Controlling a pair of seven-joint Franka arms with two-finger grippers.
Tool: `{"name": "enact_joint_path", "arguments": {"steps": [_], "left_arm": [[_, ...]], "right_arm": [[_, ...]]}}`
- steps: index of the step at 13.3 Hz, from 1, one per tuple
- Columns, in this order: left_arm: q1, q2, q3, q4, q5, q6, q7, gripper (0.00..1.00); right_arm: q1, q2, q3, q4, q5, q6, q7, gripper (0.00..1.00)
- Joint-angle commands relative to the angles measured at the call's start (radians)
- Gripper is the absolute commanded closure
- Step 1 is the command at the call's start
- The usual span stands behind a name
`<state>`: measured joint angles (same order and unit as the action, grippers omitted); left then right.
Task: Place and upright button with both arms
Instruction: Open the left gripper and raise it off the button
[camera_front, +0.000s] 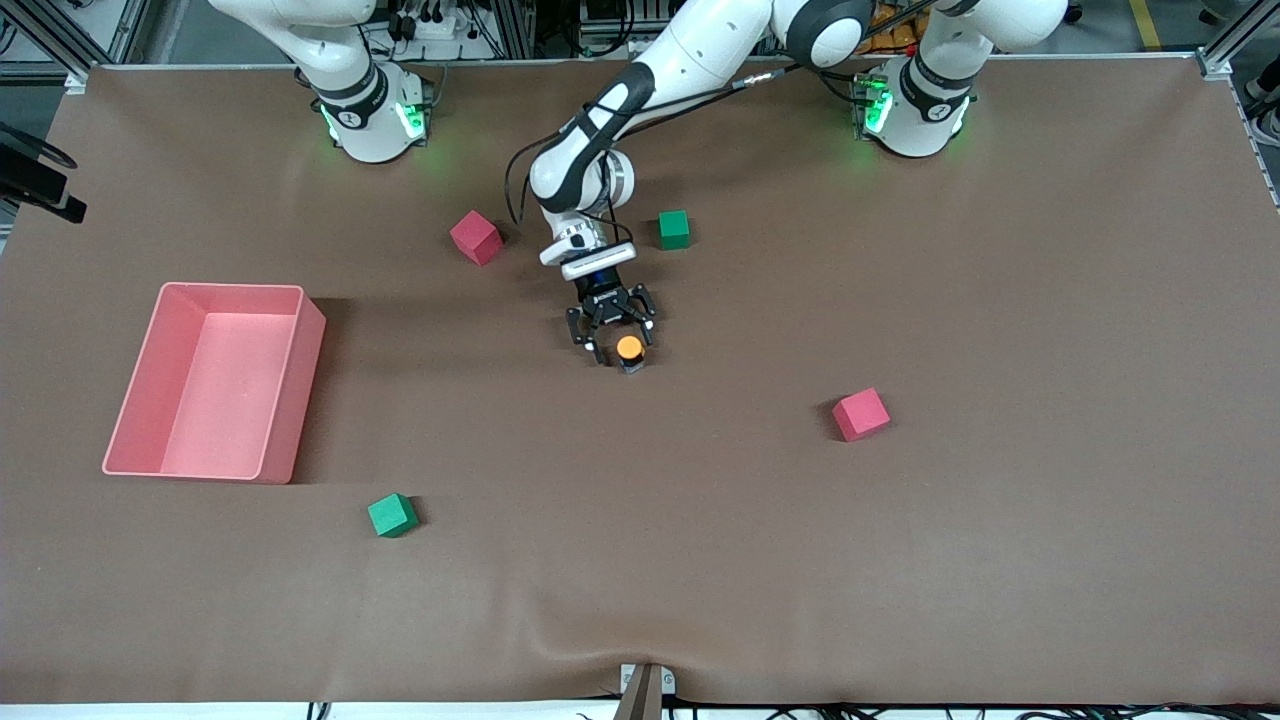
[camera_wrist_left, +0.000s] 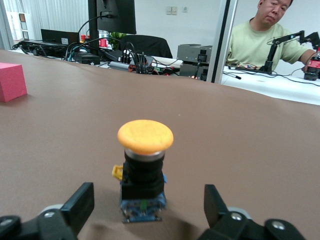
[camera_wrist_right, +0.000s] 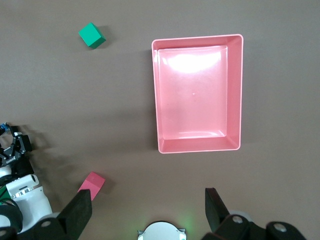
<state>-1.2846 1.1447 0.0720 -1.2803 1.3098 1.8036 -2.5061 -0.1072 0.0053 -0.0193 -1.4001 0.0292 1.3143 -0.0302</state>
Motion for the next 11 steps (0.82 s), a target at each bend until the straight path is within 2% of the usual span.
{"name": "enact_joint_path", "arguments": {"steps": [1,6,11], "left_arm": [[-0.012,-0.003,-0.032,0.019,0.025,-0.027,-0.002,0.0],[-0.015,-0.04,-0.124,0.019,-0.03,-0.148,0.099,0.0],[-0.001,-0.157,-0.14,0.022,-0.138,-0.153,0.229,0.0]], "right_arm": [[-0.006,-0.002,0.009,0.0,-0.006,0.002,-0.002,0.0],[-0.006,0.002,0.009,-0.002,-0.008,0.002,-0.002,0.0],[-0.006,0.004,0.009,-0.002,-0.008,0.002,-0.002,0.0]]}}
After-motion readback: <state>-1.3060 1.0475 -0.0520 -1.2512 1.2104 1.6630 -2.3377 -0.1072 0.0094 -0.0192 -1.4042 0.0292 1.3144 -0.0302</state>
